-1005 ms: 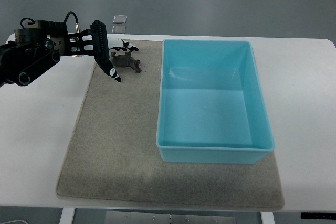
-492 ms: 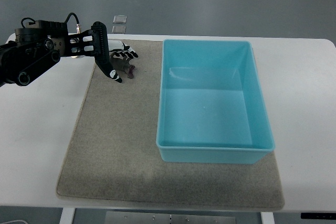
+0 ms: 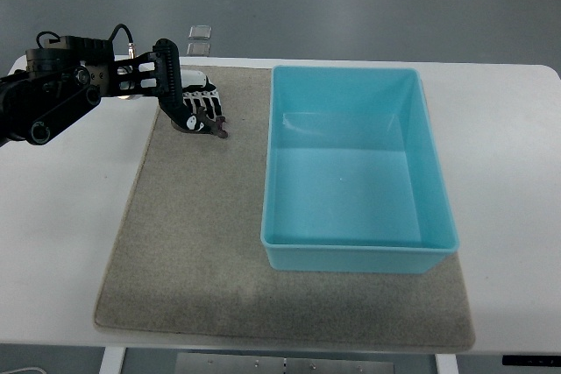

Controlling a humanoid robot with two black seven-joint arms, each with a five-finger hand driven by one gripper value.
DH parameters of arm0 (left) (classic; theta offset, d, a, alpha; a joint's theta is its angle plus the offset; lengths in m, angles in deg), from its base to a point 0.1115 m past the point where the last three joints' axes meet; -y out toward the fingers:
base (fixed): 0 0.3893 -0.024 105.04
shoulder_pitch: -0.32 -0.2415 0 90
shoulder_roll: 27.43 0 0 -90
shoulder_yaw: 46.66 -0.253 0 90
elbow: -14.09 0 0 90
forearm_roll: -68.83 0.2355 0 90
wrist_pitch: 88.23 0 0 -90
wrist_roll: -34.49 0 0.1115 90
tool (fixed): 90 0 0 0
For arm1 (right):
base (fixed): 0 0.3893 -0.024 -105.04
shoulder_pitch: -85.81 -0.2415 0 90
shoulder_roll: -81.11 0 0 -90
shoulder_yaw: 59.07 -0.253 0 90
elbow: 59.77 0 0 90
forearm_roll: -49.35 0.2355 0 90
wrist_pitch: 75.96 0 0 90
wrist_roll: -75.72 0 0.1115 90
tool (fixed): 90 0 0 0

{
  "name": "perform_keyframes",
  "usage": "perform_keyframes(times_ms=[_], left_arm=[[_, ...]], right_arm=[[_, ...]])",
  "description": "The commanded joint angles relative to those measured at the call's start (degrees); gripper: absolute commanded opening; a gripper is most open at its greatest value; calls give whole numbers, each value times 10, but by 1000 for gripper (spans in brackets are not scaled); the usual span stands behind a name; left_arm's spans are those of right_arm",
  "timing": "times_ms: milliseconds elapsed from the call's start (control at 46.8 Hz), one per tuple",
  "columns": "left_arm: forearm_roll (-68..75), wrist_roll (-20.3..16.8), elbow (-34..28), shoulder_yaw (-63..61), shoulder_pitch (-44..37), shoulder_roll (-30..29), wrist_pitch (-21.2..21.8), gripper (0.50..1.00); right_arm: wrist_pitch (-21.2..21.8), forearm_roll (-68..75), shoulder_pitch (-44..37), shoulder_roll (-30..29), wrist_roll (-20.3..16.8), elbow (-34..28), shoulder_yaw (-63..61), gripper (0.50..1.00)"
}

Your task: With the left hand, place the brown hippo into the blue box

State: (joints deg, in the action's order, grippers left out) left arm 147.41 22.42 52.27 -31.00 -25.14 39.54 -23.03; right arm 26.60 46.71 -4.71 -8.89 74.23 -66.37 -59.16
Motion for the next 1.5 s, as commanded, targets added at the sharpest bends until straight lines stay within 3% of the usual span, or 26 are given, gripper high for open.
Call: perform_keyframes(times_ms=[0, 641, 684, 705, 791, 855, 1047, 1475], left_arm=[[-1, 3, 0, 1, 3, 0, 0, 500], [-10, 6, 1, 3, 9, 2, 8, 501], [-11, 6, 1, 3, 9, 2, 8, 681], [-11, 6, 1, 3, 9, 2, 8, 713], [-12, 6, 1, 3, 9, 1, 2, 735], [-11, 6, 2, 3, 9, 1, 1, 872], [-11, 6, 3, 2, 9, 1, -5, 889], [-11, 4, 4, 3, 15, -10, -76, 889]], right_arm=[[0, 0, 0, 0, 0, 0, 0, 936], [0, 0, 0, 0, 0, 0, 0, 936], [0, -1, 0, 0, 0, 0, 0, 936], [0, 0, 0, 0, 0, 0, 0, 936], [0, 0, 0, 0, 0, 0, 0, 936], [0, 0, 0, 0, 0, 0, 0, 936], [0, -1, 0, 0, 0, 0, 0, 936], [0, 0, 0, 0, 0, 0, 0, 936]])
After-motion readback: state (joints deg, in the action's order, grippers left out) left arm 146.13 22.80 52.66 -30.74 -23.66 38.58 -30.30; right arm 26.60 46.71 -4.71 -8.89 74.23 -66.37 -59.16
